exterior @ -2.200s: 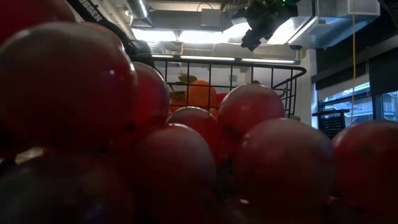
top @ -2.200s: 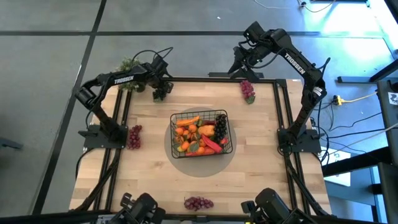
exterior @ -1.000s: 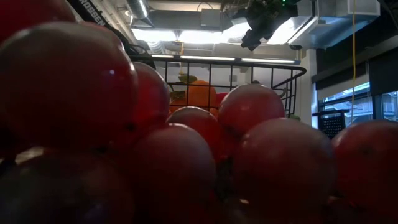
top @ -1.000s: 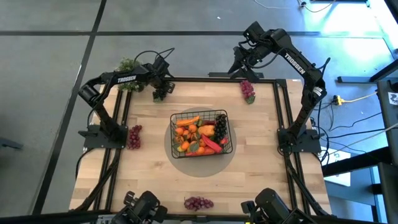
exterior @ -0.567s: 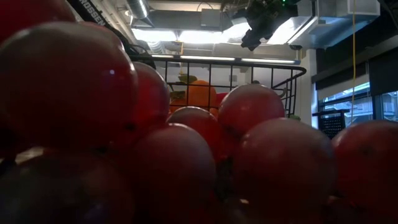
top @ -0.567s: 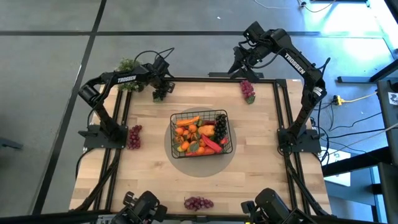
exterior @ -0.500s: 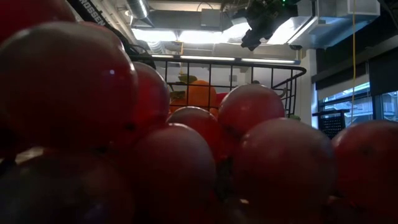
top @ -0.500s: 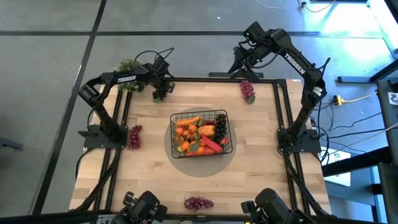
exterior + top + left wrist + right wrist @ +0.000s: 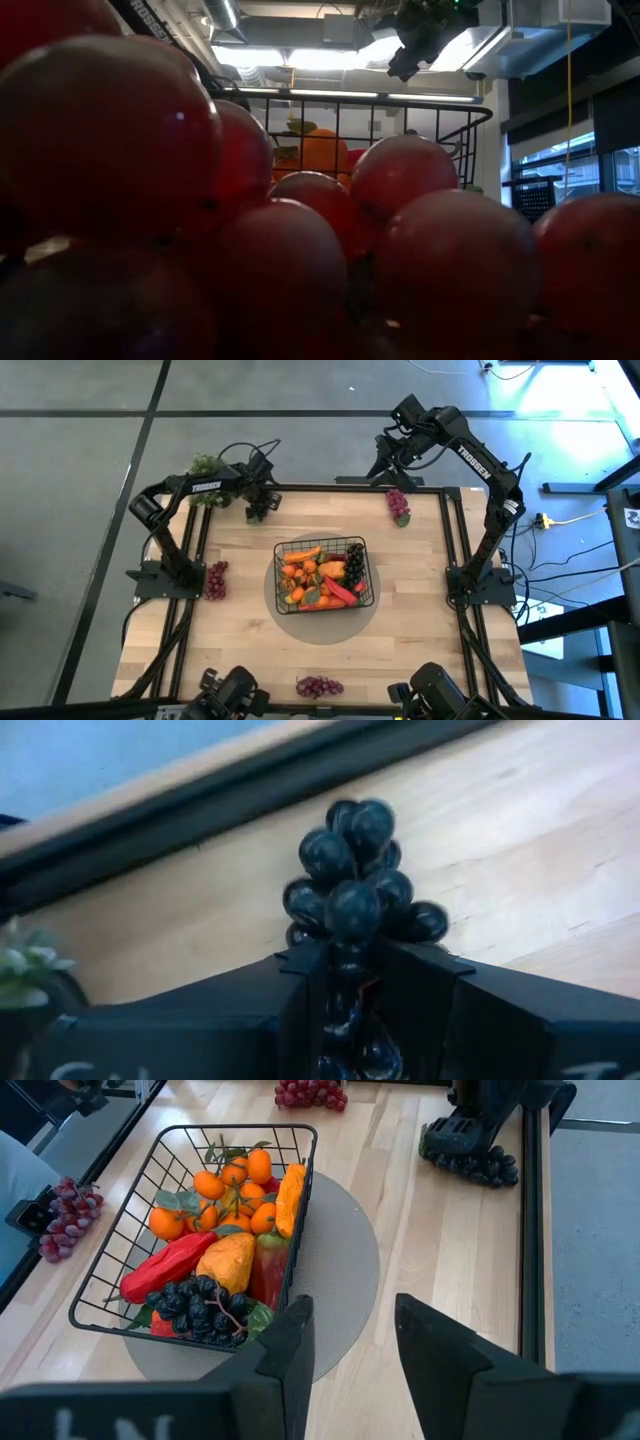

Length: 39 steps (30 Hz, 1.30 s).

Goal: Build produce basket
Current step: Put the dark blue grape into the basket

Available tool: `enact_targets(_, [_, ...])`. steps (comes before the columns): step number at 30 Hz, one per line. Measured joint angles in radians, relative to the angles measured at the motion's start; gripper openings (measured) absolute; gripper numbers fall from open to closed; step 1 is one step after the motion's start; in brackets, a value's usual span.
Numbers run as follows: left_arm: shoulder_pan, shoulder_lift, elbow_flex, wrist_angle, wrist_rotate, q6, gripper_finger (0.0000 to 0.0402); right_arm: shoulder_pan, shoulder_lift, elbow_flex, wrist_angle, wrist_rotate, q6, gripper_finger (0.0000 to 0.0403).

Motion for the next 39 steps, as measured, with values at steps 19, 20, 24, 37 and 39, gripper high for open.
enact_targets(19, [-0.006,0.033,0.0,0.013,0.052,0.036,0.0006,0.0,0.0,0.0,0.0,0.0,0.0,0.0129])
enact_targets(20, [-0.006,0.033,0.0,0.013,0.052,0.037,0.0006,0.0,0.0,0.0,0.0,0.0,0.0,0.0129])
enact_targets(24, [-0.014,0.033,0.0,0.012,0.052,0.057,0.0002,0.0,0.0,0.0,0.0,0.0,0.0,0.0129])
enact_targets(37, [-0.108,-0.077,-0.002,0.003,0.059,0.086,0.0,0.0,0.0,0.0,0.0,0.0,0.0,0.0129])
enact_targets(39, [-0.124,-0.099,-0.002,0.005,0.059,0.087,0.0,0.0,0.0,0.0,0.0,0.0,0.0,0.0129])
